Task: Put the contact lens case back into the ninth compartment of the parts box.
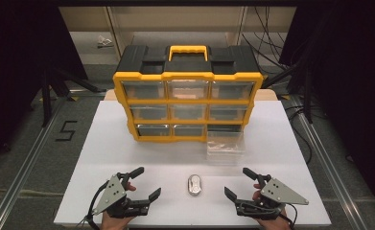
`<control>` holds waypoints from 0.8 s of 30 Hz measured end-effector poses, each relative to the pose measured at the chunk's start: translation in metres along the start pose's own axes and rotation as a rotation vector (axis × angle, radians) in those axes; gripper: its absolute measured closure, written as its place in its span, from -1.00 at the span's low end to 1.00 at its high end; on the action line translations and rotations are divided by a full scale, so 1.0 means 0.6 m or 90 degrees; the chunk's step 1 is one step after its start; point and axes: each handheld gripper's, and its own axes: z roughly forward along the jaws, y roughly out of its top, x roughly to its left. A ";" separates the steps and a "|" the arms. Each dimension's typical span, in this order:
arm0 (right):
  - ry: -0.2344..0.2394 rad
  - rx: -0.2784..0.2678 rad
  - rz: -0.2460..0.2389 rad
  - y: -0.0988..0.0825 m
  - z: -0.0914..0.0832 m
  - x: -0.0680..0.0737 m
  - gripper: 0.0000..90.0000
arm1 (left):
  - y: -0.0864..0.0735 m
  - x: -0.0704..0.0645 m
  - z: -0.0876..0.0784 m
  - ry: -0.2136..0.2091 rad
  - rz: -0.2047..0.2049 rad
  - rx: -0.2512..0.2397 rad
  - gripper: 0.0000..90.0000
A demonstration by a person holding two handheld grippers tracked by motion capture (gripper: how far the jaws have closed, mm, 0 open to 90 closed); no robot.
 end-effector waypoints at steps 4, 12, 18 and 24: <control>0.001 0.001 -0.001 0.000 0.001 0.000 -0.67 | 0.001 0.000 -0.002 0.001 -0.004 -0.006 -0.66; 0.006 0.010 -0.001 0.000 0.003 0.001 -0.67 | 0.001 0.000 -0.002 0.002 -0.006 -0.006 -0.66; 0.009 0.019 -0.002 0.000 0.005 0.001 -0.67 | 0.001 0.000 -0.001 0.003 -0.007 -0.006 -0.66; 0.012 0.018 0.010 0.005 0.003 -0.003 -0.66 | 0.001 0.000 -0.001 0.003 -0.008 -0.007 -0.65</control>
